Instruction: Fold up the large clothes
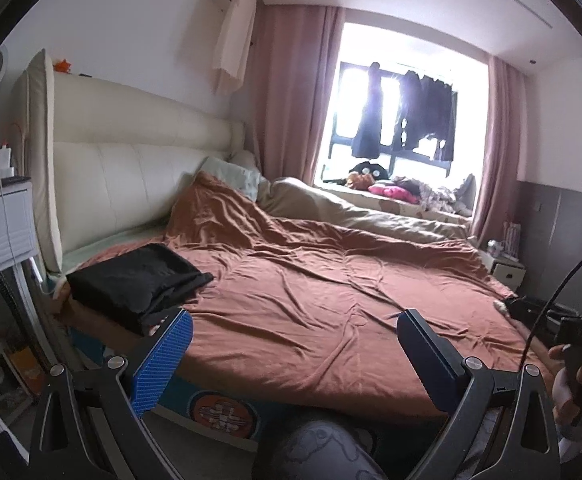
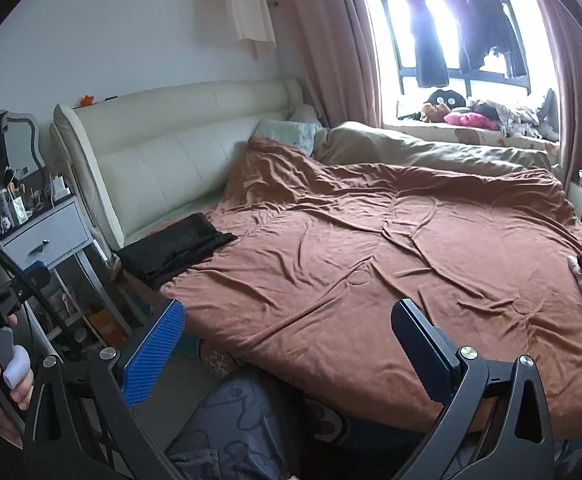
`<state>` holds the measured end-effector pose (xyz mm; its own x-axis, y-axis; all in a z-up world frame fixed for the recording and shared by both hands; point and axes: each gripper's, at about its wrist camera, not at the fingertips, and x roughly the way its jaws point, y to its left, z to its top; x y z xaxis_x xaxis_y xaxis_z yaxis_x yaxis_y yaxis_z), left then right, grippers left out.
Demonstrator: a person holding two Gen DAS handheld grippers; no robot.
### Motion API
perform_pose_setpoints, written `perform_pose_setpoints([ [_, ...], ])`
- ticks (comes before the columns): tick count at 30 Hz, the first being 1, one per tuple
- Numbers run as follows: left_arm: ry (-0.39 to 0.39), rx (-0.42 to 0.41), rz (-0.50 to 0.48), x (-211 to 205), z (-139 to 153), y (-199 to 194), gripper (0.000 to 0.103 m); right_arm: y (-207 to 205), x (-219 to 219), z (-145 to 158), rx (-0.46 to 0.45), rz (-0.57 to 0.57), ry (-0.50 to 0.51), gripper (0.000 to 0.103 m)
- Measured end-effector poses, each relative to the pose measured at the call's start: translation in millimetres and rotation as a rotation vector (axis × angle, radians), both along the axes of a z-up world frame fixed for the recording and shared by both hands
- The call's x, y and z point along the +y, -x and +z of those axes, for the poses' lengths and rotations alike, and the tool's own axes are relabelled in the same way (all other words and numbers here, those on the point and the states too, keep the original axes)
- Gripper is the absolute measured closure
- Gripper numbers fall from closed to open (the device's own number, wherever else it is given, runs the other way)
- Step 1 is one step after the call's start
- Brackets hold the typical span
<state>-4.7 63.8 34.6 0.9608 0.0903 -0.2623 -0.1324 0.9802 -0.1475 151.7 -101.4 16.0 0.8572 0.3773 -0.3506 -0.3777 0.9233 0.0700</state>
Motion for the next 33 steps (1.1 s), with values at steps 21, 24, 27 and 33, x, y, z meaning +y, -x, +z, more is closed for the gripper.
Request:
perform_pose_setpoints([
  [21,-0.066,-0.013,-0.001,-12,-10,19,0.000,19,-6,-23,-0.007,-0.016,-0.022,0.000],
  [24,-0.060,-0.007,-0.006,-11,-11,18,0.000,18,-7,-25,-0.002,-0.020,-0.022,0.000],
  [27,-0.055,-0.005,-0.008,-11,-12,18,0.000,17,-7,-25,0.005,-0.019,-0.026,0.000],
  [33,-0.038,-0.009,-0.013,-9,-11,18,0.000,18,-8,-23,0.001,-0.022,-0.027,0.000],
])
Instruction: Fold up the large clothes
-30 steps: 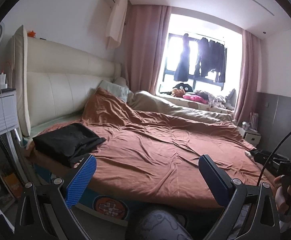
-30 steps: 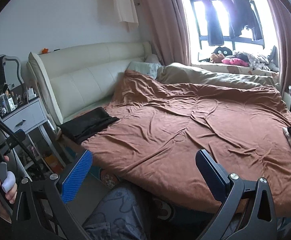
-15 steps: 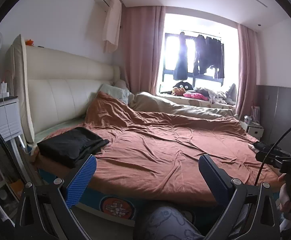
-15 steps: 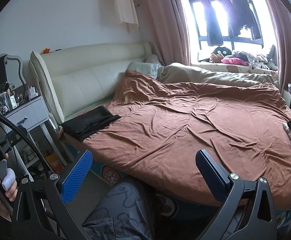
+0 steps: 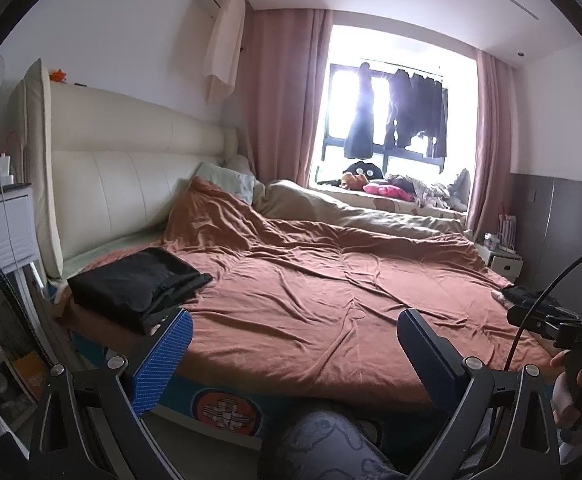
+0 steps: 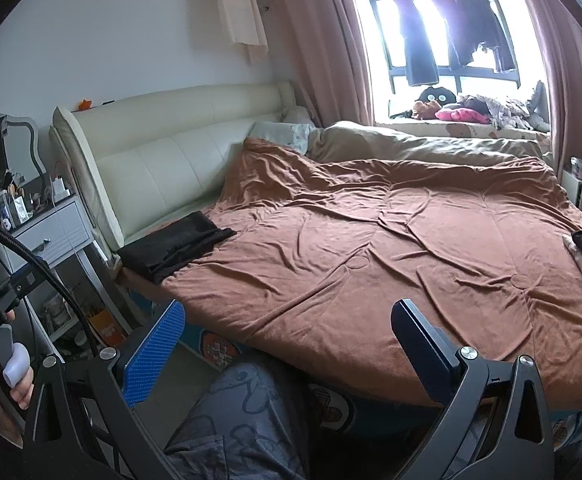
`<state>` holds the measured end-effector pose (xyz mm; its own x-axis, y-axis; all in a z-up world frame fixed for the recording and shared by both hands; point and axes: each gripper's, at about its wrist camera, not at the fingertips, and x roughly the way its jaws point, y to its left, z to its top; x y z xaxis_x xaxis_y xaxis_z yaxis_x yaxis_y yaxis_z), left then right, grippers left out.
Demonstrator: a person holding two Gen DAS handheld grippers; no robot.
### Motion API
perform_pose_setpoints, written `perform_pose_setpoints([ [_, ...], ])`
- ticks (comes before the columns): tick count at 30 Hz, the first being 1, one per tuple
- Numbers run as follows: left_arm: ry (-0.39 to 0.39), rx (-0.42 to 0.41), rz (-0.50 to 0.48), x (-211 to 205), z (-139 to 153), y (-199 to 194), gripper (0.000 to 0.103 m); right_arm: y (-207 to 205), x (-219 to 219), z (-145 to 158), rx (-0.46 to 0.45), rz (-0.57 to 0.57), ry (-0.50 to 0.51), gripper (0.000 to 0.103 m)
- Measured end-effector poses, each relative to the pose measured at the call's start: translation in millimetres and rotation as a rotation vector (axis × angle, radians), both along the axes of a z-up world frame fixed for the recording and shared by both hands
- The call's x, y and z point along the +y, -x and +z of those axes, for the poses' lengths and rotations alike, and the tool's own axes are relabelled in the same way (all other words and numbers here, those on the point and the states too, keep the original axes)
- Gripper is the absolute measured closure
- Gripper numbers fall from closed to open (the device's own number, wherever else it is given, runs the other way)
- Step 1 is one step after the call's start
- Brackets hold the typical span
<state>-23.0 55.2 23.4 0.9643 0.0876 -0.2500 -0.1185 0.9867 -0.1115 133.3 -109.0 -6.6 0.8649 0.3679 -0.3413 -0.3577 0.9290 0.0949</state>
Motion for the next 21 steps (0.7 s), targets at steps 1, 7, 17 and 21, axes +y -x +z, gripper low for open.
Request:
perform_pose_setpoints([
  [1,0.002,-0.001,-0.002,0,1,0,0.000,0,0,0,-0.001,-0.001,-0.001,0.000],
  [7,0.001,0.000,-0.007,0,1,2,0.000,0,-3,-1,-0.002,-0.003,-0.001,0.000],
  [17,0.007,0.000,-0.015,0,2,0,0.000,1,-11,1,-0.008,-0.016,-0.004,0.000],
  [21,0.009,0.003,-0.020,0,1,1,0.000,-1,-13,0,-0.007,-0.020,0.001,0.000],
])
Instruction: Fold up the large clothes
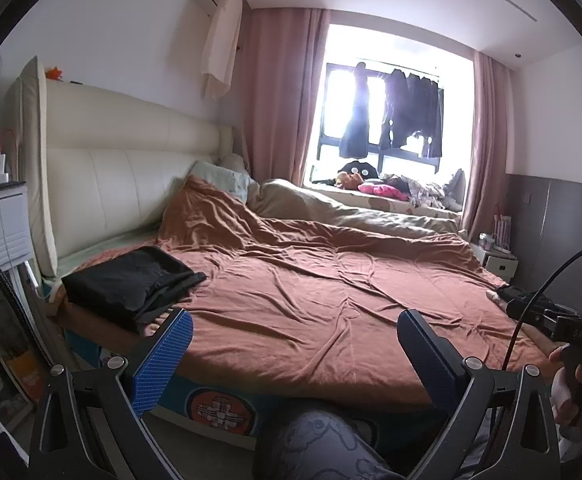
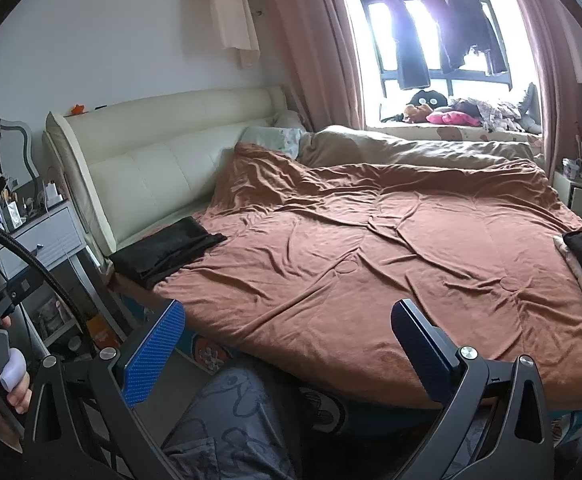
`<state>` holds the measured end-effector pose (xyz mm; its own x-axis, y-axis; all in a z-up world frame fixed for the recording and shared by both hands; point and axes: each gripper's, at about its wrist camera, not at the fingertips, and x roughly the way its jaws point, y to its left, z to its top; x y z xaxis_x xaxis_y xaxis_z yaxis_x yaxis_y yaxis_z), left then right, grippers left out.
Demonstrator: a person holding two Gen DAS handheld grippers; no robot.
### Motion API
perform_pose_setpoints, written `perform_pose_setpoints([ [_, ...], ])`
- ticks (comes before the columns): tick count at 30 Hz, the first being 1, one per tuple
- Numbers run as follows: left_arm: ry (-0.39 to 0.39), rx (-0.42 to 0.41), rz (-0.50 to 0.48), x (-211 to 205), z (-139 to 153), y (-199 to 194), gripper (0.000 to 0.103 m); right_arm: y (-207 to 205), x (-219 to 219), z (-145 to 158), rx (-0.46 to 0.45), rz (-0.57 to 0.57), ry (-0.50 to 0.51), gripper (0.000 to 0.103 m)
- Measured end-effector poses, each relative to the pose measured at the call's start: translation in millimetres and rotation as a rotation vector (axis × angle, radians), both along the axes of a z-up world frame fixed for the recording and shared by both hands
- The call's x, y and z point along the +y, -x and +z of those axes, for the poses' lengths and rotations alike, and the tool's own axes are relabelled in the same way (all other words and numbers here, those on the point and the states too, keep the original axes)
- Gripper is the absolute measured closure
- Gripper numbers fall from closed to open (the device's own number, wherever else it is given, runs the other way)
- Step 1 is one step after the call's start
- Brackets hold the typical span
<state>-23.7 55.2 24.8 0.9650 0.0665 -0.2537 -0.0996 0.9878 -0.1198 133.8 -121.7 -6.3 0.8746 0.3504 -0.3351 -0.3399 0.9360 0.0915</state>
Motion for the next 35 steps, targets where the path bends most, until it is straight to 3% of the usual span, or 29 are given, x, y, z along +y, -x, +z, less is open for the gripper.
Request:
perform_pose_setpoints([
  [21,0.033,0.006,-0.020,5,-4,-6,0.000,-5,-6,0,-0.001,-0.015,0.018,0.000],
  [35,0.016,-0.011,-0.028,2,-5,-1,0.000,-7,-14,-1,-0.002,-0.018,0.022,0.000],
])
